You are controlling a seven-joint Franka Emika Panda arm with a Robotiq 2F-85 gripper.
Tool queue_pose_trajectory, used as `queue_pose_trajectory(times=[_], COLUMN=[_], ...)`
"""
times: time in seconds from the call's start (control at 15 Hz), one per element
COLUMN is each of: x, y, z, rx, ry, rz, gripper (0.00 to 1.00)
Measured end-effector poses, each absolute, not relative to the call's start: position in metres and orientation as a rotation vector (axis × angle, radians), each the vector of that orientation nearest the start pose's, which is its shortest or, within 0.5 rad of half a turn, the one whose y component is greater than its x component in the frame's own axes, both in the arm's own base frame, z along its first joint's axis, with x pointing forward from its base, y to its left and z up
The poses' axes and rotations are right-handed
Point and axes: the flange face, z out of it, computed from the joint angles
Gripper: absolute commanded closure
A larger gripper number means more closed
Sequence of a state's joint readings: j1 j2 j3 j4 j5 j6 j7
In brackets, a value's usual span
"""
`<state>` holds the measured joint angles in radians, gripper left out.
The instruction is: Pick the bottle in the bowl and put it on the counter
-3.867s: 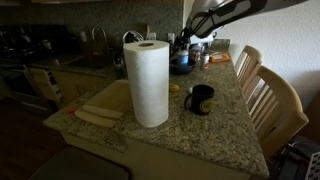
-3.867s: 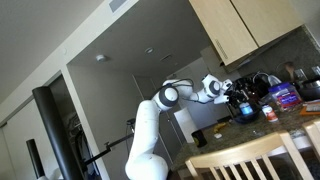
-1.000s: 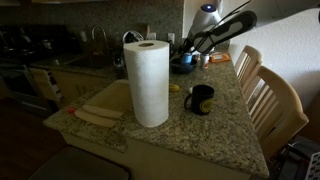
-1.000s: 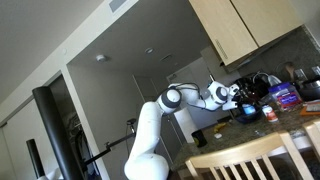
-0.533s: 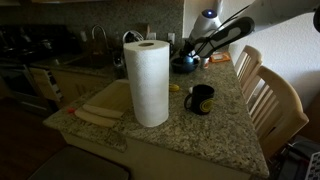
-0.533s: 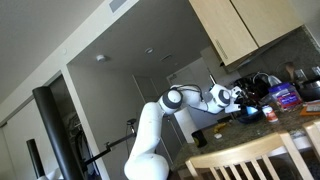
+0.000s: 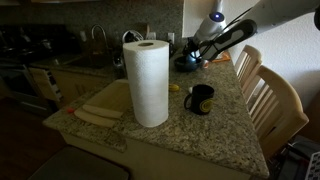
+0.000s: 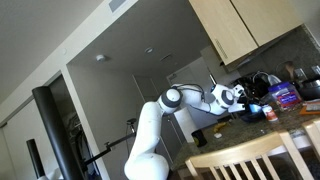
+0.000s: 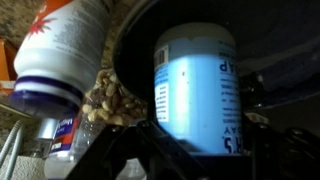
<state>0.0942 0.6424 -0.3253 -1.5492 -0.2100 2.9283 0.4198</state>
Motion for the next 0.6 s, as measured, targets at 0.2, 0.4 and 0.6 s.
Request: queue_pose_trajectory(times=[0.2,0.4,0.6], x=[0.739,0.717,0.689], y=[-0.097,-0.094,-0.099], z=[0.436,0.511,0.56], rx=[-2.896,-2.714,-2.688], ry=[0.492,0.488,0.501], rz=[-1.527,-1.776,-1.827], gripper=[0.55,0.55,0.55])
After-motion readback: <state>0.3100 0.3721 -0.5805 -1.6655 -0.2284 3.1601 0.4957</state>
